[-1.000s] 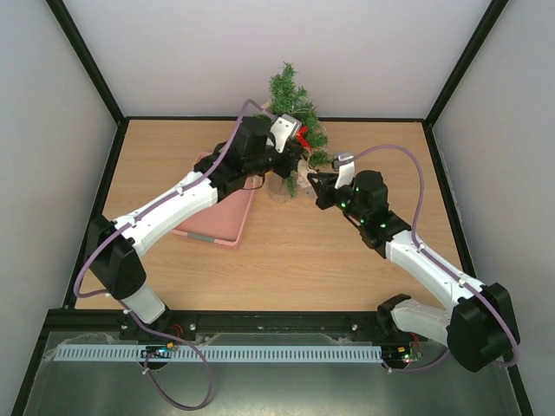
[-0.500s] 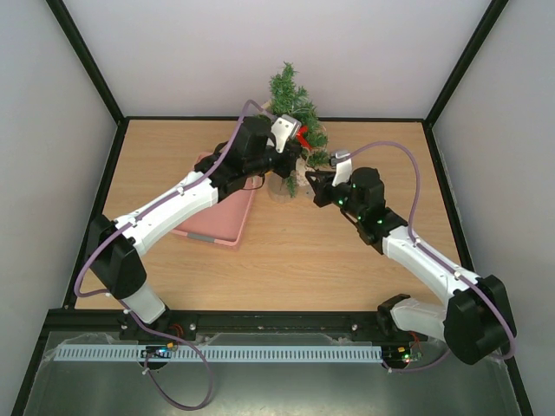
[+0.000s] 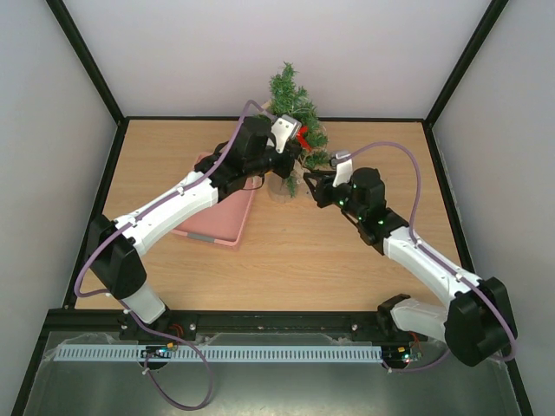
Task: Decorate the small christmas tree
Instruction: Hang the decoration item on the Christmas tree.
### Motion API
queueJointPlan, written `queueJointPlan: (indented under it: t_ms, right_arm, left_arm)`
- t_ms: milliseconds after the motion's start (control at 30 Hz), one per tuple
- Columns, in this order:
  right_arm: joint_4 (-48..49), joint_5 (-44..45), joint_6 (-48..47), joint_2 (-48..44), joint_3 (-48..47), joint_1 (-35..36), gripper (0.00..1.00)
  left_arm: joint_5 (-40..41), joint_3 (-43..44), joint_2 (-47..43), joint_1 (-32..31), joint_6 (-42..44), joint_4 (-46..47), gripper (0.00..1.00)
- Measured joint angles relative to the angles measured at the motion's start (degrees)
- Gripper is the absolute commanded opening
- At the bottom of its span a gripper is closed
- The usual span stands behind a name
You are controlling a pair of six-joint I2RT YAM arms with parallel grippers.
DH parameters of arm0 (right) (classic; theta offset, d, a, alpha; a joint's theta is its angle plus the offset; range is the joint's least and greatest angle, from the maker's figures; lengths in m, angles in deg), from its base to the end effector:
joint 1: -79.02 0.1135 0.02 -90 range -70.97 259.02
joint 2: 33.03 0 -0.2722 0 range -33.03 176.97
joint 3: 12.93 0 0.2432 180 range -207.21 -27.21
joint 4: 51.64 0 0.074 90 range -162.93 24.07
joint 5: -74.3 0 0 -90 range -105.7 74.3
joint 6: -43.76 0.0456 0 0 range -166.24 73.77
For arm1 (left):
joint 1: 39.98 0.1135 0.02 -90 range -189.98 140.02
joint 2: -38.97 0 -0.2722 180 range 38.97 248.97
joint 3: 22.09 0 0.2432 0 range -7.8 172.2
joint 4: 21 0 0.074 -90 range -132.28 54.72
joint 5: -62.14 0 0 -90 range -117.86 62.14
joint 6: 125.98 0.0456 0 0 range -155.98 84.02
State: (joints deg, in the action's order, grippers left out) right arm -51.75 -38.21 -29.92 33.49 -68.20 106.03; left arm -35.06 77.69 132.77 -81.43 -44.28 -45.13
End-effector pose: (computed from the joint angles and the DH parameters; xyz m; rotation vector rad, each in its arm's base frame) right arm 0.2272 0.1354 0.2928 -0.4643 1.7822 0.8858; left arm 0.2910 -0.2646 0.3733 0.6402 1.8400 -0.7042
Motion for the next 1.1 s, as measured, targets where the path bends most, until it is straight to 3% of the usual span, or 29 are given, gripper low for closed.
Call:
queueJointPlan:
  t_ms: [633,733,933,1100]
  right_arm:
    - [-5.57,2.03,0.22,-10.99,0.13,0.00,0.78]
    - [-6.12,2.08,0.46,-12.28,0.28,0.00,1.00]
    - [-9.01,2.82,0.35,-14.40,0.31,0.00,0.98]
    - [-12.55,3.85,0.11,-16.92,0.28,0.00,0.98]
  left_arm:
    - [-0.26,0.00,-0.26,0.00,-0.52,-1.18,0.27]
    - [-0.28,-0.04,-0.83,0.00,-0.83,-1.75,0.27]
    - [-0.68,-0.39,-3.37,0.00,-1.66,-1.73,0.30]
    - [-1.42,-2.36,-6.80,0.00,-2.78,-1.22,0.41]
